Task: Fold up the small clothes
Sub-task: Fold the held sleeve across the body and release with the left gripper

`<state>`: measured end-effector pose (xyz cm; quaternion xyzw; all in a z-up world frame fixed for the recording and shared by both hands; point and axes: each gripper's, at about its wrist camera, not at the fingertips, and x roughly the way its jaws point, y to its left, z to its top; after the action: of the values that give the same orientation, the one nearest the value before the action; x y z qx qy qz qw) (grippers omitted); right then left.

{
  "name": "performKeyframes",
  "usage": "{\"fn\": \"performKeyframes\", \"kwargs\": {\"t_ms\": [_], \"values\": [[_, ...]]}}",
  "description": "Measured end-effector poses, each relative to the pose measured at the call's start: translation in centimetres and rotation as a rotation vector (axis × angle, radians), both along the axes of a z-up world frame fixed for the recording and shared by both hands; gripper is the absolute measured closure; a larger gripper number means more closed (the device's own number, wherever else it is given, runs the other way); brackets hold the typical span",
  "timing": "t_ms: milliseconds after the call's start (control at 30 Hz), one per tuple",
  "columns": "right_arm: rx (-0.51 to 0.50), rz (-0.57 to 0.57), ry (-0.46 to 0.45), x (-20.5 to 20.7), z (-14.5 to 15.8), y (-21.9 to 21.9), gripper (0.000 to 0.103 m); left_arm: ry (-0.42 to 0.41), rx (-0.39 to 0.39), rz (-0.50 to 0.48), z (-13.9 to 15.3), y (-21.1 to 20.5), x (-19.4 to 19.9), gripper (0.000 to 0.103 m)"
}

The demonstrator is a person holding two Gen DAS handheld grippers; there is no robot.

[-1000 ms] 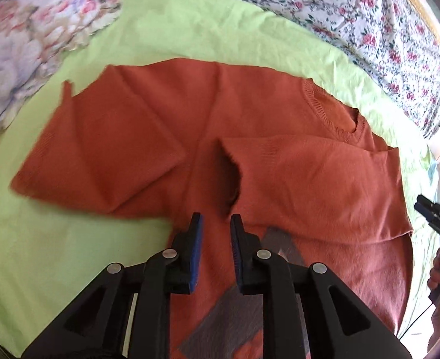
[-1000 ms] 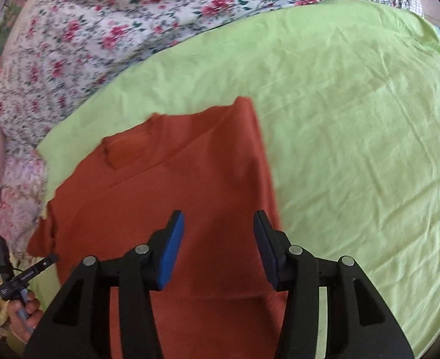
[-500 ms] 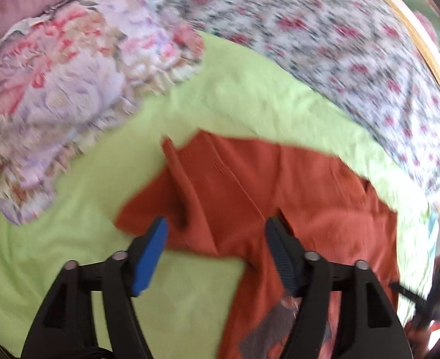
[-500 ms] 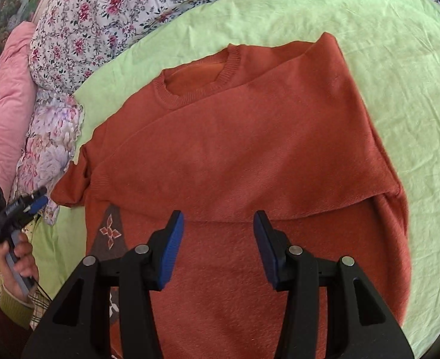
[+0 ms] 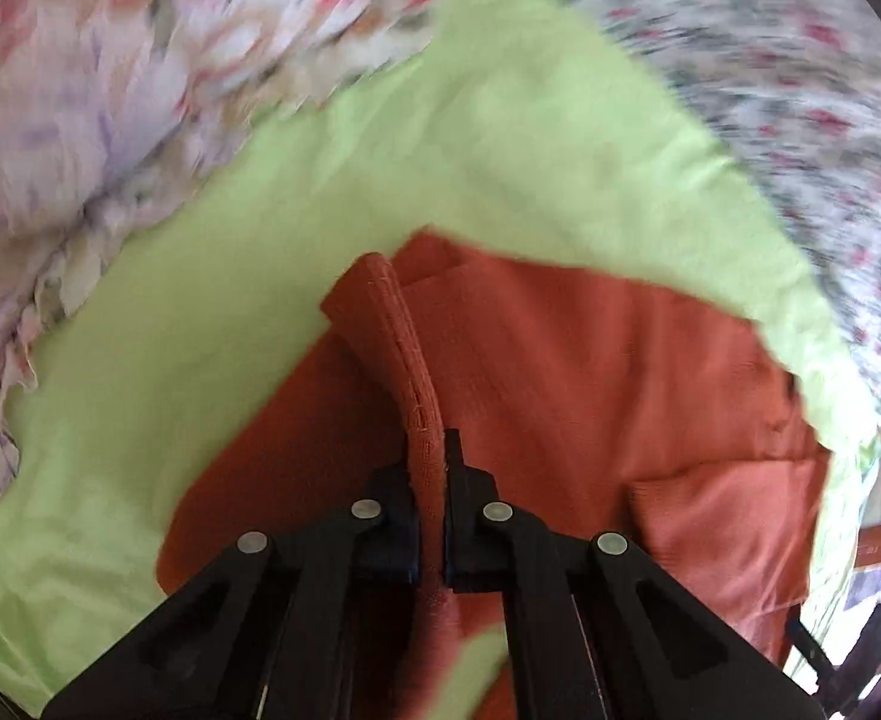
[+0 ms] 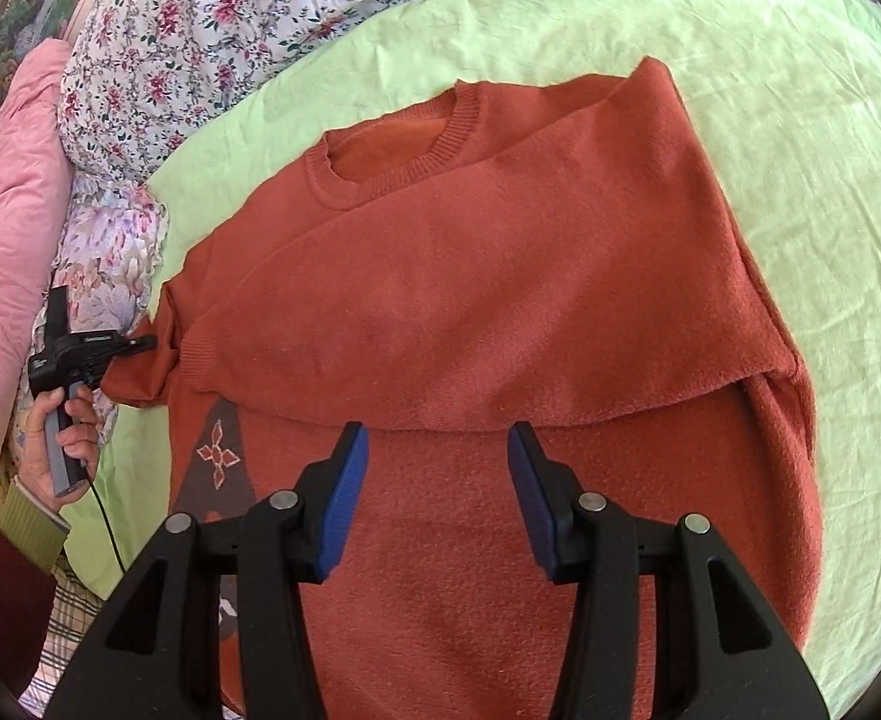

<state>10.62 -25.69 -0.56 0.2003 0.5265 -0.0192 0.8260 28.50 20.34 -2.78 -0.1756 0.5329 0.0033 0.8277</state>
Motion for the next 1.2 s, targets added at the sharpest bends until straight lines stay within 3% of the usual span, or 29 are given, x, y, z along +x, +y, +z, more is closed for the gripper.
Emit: {"fn": "performKeyframes", "kwargs": {"t_ms": [167, 367, 567, 800, 933, 1033, 1200], "values": [[0.014, -0.022, -0.012, -0.2, -0.1, -0.8, 0.053, -0.192, -0.044, -0.110, 5.6, -6.5, -2.4, 0.102], [0.022, -0.065, -0.057, -0.5, 0.9, -2.1, 0.053, -0.311, -0.086, -0.306, 8.0, -17.6, -3.2, 0.102], [0.016, -0.143, -0.085, -1.9, 1.6, -4.9, 0.053, -0.328, -0.097, -0.477, 5.9, -29.0, -3.8, 0.102], [0.030, -0.225, -0.096, -3.1, 1.6, -7.9, 0.053, -0.245, -0.051, -0.577, -0.1, -36.9, -3.6, 0.100], [0.046, -0.244, -0.099, -3.0, 1.4, -8.6, 0.053, -0.154, -0.037, -0.638, -2.7, -37.8, -4.3, 0.083], [0.061, -0.244, -0.111, -2.6, 1.4, -8.5, 0.053, -0.150, -0.045, -0.665, -2.4, -36.2, -6.4, 0.056], [0.094, -0.207, -0.118, -0.7, 0.9, -7.2, 0.053, -0.159, -0.018, -0.639, -1.0, -30.5, -10.0, 0.052]]}}
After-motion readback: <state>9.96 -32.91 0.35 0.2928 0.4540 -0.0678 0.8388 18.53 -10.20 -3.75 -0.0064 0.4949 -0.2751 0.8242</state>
